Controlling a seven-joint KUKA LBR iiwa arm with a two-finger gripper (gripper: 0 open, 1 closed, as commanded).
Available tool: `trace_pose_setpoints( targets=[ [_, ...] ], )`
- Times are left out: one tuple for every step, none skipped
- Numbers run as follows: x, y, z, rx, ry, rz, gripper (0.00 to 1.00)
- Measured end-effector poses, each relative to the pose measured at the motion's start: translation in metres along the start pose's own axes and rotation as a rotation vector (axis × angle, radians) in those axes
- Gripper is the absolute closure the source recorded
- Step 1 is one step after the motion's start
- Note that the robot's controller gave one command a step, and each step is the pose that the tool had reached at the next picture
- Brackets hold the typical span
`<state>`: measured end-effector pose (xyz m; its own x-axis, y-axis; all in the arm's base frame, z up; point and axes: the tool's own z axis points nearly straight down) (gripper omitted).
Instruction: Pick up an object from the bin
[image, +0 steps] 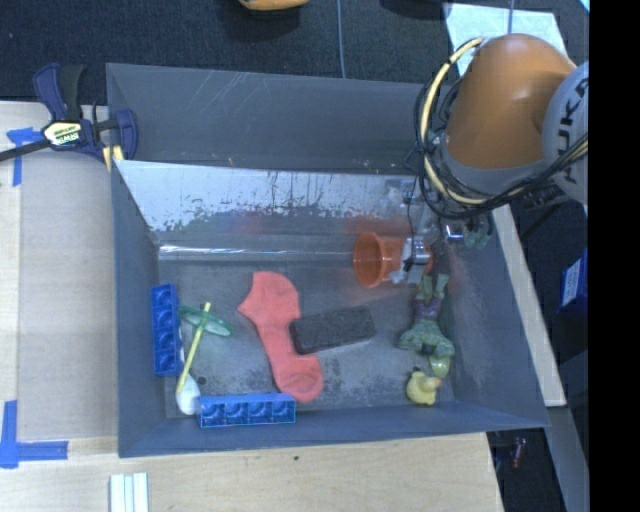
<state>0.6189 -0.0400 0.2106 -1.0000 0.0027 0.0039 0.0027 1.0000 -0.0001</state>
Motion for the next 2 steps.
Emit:
trace_pose_setpoints(
  targets=[
    [-0.001,0.000,-0.005,0.000,-0.008,0.000,0.00],
    [0.020,0.039,0.026,-0.001,-0.004,0.014,0.00]
  ],
)
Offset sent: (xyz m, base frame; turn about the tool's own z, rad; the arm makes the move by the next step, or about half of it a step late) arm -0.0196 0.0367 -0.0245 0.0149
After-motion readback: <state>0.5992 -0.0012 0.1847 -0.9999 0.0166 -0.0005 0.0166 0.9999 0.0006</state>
